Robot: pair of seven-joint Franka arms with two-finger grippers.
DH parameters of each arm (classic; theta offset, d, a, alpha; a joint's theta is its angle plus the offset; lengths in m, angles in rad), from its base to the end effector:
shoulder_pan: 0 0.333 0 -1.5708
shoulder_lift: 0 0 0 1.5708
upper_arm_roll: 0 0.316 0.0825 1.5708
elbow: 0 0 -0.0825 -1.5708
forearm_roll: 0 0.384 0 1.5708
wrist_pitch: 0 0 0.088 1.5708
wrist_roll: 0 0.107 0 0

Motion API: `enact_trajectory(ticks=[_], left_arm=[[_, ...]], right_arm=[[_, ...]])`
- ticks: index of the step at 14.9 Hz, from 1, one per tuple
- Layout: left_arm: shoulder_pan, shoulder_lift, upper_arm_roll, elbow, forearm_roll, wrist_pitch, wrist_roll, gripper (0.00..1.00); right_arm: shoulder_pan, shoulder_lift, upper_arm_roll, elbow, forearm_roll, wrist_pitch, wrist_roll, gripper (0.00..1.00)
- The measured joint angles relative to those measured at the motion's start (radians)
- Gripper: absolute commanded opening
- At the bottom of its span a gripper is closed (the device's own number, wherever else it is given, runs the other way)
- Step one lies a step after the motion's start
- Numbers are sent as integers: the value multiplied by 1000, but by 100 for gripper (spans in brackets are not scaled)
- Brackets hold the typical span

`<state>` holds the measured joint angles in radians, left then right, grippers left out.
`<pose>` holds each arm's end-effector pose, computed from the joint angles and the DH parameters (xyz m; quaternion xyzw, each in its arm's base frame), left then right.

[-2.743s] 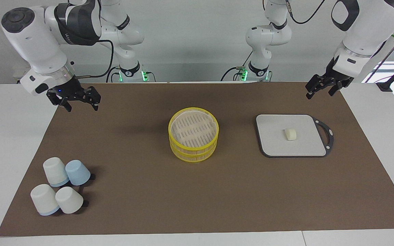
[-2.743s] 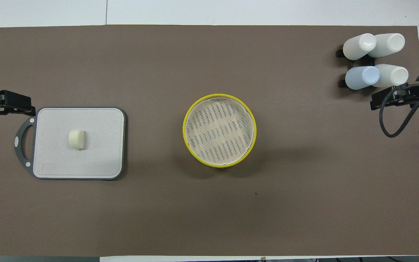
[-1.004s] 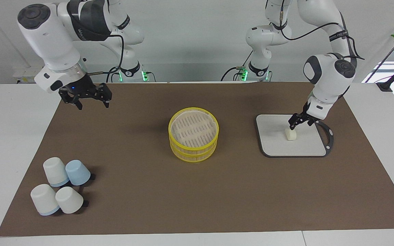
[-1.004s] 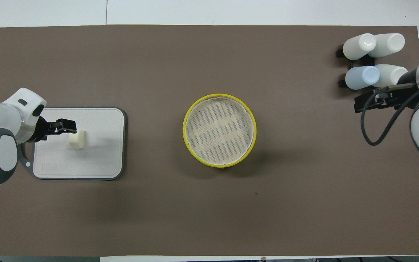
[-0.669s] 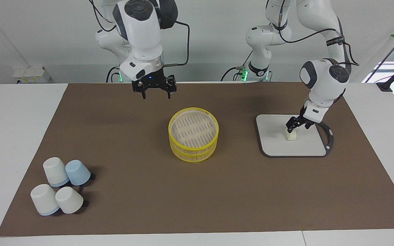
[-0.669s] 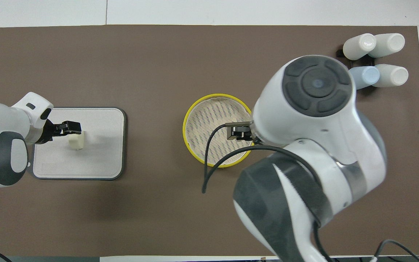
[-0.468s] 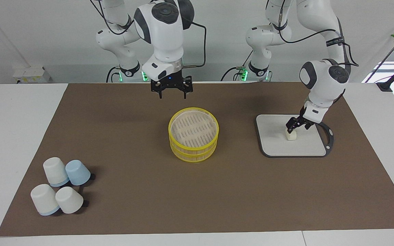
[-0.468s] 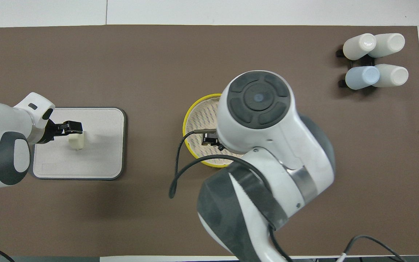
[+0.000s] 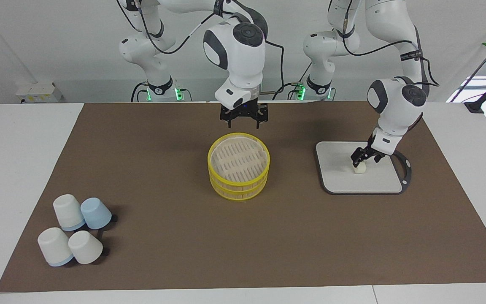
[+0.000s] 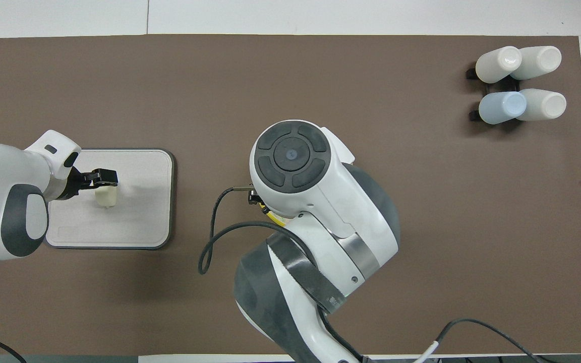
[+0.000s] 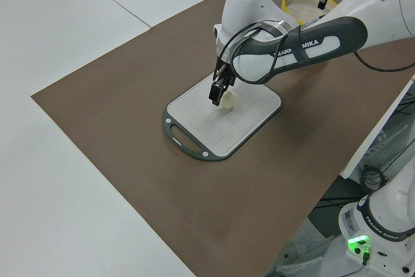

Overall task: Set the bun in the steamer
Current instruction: 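Reach the right gripper over the steamer and grasp its lid, then lift the lid off the steamer with the right gripper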

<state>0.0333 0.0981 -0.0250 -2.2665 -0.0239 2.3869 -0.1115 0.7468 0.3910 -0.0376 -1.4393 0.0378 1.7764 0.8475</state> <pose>0.5315 0.0042 0.3185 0.9975 0.0685 0.0106 0.0101 0.5047 0.4424 0.4635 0.9970 -0.0722 -0.0269 0.0108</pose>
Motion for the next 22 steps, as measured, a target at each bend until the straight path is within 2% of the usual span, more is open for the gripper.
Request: enact_trajectory(ticks=[1, 3, 5, 6, 8, 11, 14, 19, 22], left_arm=[[0, 11, -1, -3, 0, 11, 0, 95], [0, 27, -1, -4, 0, 23, 1, 80], [-2, 31, -1, -4, 0, 27, 1, 57], [-2, 31, -2, -4, 0, 27, 1, 42], [-3, 29, -4, -2, 0, 27, 1, 27], [-3, 23, -8, -2, 0, 12, 1, 22], [-3, 22, -6, 9, 0, -19, 1, 23], [-3, 18, -5, 114, 0, -147, 1, 25], [-3, 17, -5, 149, 0, -185, 1, 25]], right_arm=[[8, 32, 0, 30, 0, 0, 22, 99], [9, 80, -2, 69, 0, 0, 34, 97], [9, 104, -5, 87, 0, 8, 37, 97], [9, 112, -6, 92, 0, 21, 40, 96], [9, 128, -6, 98, 0, 61, 43, 94], [9, 152, -7, 101, 0, 119, 43, 92], [9, 166, -7, 101, 0, 150, 43, 91], [2, 168, -13, 102, 0, 148, 14, 91], [2, 170, -15, 101, 0, 138, 4, 86]])
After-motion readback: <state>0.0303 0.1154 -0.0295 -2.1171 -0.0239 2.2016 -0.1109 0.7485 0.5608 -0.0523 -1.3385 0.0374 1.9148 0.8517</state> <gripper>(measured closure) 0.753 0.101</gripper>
